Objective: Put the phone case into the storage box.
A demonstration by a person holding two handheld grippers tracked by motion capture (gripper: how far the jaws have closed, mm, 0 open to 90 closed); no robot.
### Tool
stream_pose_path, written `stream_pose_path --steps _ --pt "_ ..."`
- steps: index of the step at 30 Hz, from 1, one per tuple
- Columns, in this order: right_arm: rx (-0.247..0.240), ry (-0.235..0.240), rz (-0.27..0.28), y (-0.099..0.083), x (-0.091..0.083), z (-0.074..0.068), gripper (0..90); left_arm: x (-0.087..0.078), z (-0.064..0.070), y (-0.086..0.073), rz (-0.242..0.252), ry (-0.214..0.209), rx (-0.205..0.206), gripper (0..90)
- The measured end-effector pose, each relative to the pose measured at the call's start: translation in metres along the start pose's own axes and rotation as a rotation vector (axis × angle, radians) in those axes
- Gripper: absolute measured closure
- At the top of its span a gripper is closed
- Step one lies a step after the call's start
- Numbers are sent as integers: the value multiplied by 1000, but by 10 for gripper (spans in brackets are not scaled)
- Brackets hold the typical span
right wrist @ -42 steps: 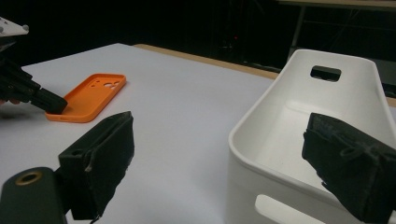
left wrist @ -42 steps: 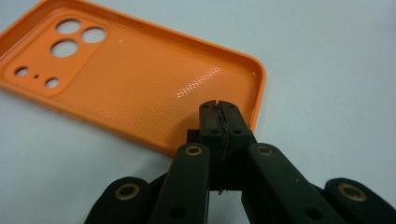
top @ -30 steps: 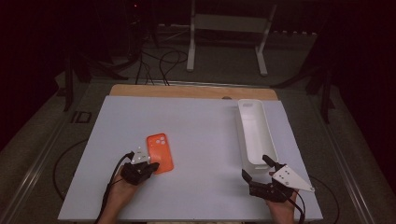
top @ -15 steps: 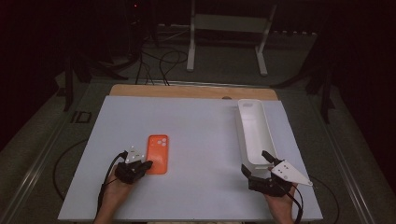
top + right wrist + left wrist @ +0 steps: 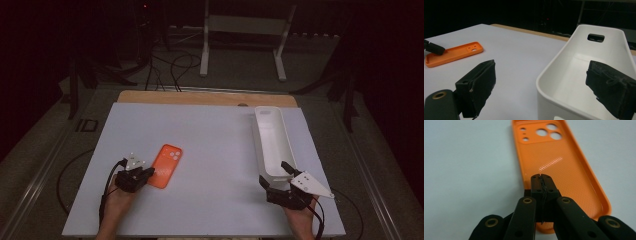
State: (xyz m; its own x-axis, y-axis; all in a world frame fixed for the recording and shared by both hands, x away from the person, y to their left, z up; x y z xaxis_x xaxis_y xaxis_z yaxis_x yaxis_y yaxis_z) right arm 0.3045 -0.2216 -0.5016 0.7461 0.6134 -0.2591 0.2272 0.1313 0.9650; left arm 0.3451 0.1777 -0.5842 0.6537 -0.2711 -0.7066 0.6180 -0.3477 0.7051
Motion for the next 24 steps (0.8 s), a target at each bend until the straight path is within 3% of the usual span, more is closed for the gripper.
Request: stream_pose_path --steps 13,24 --pt "0 5 -16 -5 2 -4 92 6 -20 2 18 58 -66 900" --pt "-1 9 -18 -5 3 -4 93 7 -22 3 24 90 -70 894"
Point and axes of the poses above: each handheld gripper's, and its own axes: x roughly forward along the jaws, y roughly out of its top, z roughly to its right, the point moved 9 cm from there along x, roughly forward along the jaws, and after that the axes turned 8 degrees about y, right-handed, at the moved point
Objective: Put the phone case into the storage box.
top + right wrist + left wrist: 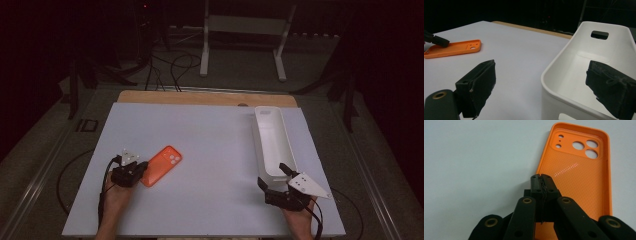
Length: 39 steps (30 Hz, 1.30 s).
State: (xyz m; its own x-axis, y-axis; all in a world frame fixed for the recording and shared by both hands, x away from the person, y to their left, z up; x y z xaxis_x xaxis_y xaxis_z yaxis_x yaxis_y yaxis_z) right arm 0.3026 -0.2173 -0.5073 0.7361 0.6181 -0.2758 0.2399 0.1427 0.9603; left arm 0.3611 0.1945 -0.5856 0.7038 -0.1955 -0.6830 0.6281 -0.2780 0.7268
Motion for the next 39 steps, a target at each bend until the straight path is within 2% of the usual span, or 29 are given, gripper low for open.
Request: stream_pose_path --steps 6,7,9,11,12,13,14,16,17,18,21,23,25,26,28,34,36,38,39 --pt "-7 1 -5 0 1 -1 92 -5 3 3 24 -10 16 811" --pt "-9 0 -5 0 1 -1 93 -7 4 5 35 -15 12 811" --pt "-10 2 -5 -1 1 -2 92 -13 5 9 70 -23 11 755" --pt "-10 2 -5 -1 1 -2 92 -15 5 10 77 -24 9 713" --pt "-10 1 -6 -1 1 -2 92 -18 5 13 106 -37 -1 686" --pt "-13 1 -5 -1 0 -1 92 -18 5 13 106 -37 -1 662" --pt "-12 0 -4 0 0 0 92 -24 6 17 147 -66 -13 654" --pt "-9 -4 -2 0 -1 1 92 -27 6 19 162 -69 -19 620" --pt "-8 -4 -1 0 -1 1 92 -32 5 22 187 -73 -44 591" --pt "-9 -4 -1 0 -2 2 92 -32 5 22 187 -73 -44 557" --pt "-8 -5 1 1 -2 2 92 -42 4 28 238 -101 -71 552" --pt "-7 -5 1 1 -2 3 92 -53 3 34 287 -106 -75 474" --pt "-7 -5 1 1 -2 2 92 -56 3 36 301 -113 -79 469" --pt "-8 -4 1 1 -2 2 92 -61 1 38 304 -113 -86 403" --pt "-8 -4 2 1 -2 2 92 -62 0 38 303 -105 -77 329" --pt "-5 -7 5 1 -3 3 92 -71 0 41 318 -103 -49 203" --pt "-5 -8 5 2 -3 4 92 -72 0 41 320 -96 -40 186" --pt "-6 -8 6 2 -3 4 92 -75 0 42 322 -102 -27 150" --pt "-5 -8 5 2 -3 4 92 -78 1 43 333 -119 -19 142"
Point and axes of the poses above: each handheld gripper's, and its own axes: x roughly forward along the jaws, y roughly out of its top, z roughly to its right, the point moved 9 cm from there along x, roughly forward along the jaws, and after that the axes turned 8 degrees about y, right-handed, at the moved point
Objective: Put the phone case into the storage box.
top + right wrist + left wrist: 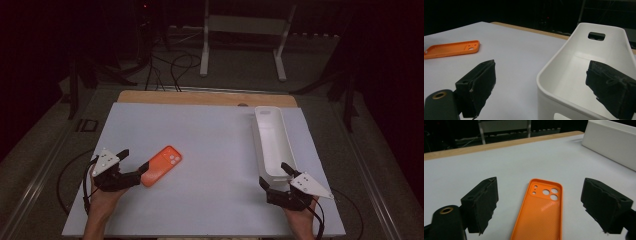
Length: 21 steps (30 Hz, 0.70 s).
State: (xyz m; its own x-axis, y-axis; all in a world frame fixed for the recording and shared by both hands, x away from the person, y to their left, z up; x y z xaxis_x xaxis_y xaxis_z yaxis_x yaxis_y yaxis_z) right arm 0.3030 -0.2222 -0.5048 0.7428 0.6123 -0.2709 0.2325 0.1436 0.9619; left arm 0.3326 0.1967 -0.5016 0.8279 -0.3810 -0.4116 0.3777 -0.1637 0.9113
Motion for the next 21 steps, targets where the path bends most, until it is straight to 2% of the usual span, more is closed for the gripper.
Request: stream_pose_path --steps 9,11,15,21 --pt "4 -3 4 1 -3 2 92 -10 1 2 20 -28 22 29" --pt "-1 -3 6 1 -3 3 92 -13 3 2 31 -50 28 5" --pt "4 -2 7 1 -5 3 92 -17 5 2 45 -70 36 1" --pt "2 0 8 1 -5 3 92 -18 6 0 36 -74 42 1"
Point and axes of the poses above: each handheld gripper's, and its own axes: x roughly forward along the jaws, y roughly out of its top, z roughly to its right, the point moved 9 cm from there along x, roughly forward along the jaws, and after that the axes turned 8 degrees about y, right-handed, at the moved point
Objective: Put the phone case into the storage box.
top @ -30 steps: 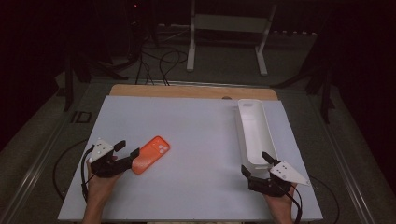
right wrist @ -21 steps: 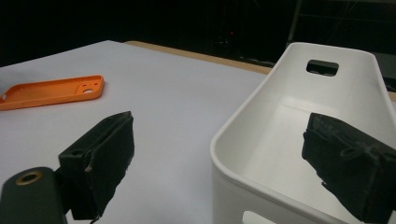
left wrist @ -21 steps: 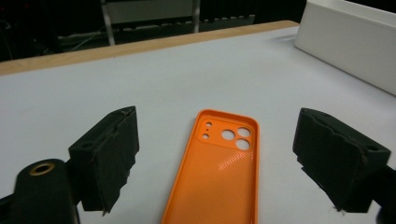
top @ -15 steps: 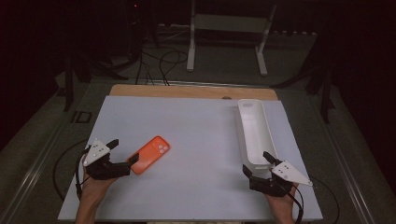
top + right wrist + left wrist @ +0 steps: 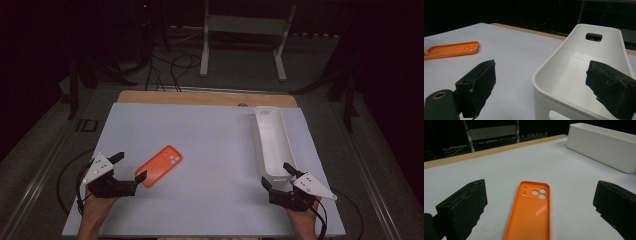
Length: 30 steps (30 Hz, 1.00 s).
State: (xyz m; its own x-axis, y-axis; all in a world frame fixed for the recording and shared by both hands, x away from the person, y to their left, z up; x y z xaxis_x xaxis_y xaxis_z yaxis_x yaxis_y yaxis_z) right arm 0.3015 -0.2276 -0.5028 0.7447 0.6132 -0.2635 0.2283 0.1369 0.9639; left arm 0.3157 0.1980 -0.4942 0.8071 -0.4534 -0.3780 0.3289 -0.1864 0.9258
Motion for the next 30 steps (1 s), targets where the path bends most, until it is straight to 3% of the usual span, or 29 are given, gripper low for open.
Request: stream_pose_path --steps 8,16,20,24,30 --pt "-1 5 -5 -1 1 -1 92 8 2 -7 -61 10 25 1" --pt "-4 10 -5 1 1 -1 92 18 -2 -15 -164 42 49 2" --pt "-2 9 -6 2 1 0 92 22 -4 -16 -195 24 37 2" --pt "-1 7 -7 2 1 0 92 26 -2 -20 -248 20 80 1" --pt "-1 5 -10 1 0 1 92 33 -2 -21 -311 29 112 2"
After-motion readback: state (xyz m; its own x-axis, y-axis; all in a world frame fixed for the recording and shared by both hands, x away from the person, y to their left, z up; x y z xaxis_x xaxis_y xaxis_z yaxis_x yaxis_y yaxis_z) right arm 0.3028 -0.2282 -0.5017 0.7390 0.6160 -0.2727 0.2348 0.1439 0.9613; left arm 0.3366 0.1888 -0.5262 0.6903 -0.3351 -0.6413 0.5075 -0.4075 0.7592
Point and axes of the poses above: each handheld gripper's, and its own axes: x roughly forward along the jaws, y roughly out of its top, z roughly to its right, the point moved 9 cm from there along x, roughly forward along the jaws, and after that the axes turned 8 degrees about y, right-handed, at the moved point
